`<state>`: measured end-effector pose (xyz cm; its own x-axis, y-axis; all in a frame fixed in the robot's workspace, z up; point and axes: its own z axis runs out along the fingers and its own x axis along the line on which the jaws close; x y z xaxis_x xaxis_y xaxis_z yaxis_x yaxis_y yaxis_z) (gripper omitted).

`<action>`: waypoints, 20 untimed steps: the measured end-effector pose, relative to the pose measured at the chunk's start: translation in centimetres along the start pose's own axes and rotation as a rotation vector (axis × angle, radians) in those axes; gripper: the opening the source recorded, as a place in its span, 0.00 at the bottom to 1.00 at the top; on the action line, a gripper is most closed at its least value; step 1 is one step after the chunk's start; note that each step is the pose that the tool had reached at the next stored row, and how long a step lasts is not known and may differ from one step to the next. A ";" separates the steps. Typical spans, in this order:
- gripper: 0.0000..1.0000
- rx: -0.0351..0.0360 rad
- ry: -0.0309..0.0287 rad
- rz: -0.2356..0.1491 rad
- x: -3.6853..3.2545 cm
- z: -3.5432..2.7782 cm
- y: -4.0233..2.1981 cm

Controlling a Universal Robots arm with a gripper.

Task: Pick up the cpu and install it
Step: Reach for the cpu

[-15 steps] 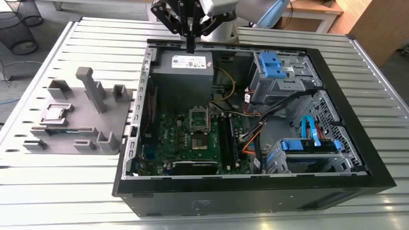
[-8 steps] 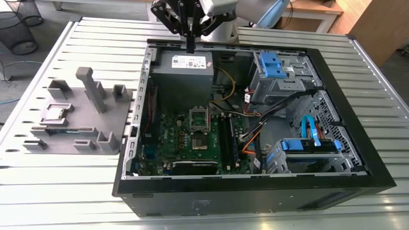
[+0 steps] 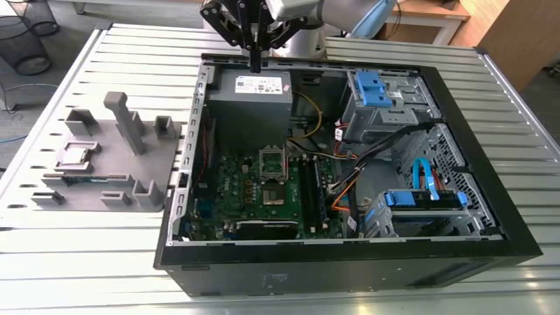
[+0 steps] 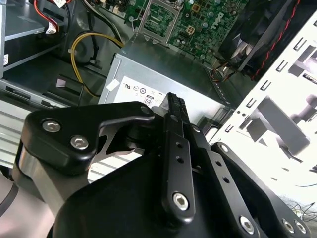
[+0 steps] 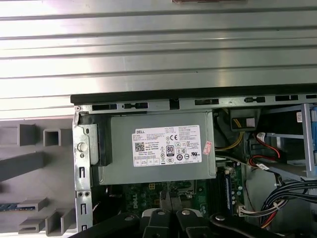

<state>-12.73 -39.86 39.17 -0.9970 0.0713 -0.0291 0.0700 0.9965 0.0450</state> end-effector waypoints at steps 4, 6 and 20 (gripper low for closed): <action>0.11 0.0000 0.0000 0.000 0.37 -0.01 -0.03; 0.11 -0.0001 -0.0001 0.000 0.58 0.00 -0.04; 0.11 0.0000 0.0000 0.000 2.74 -0.01 -0.20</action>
<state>-15.47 -39.86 39.09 -0.9970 0.0714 -0.0292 0.0700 0.9965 0.0450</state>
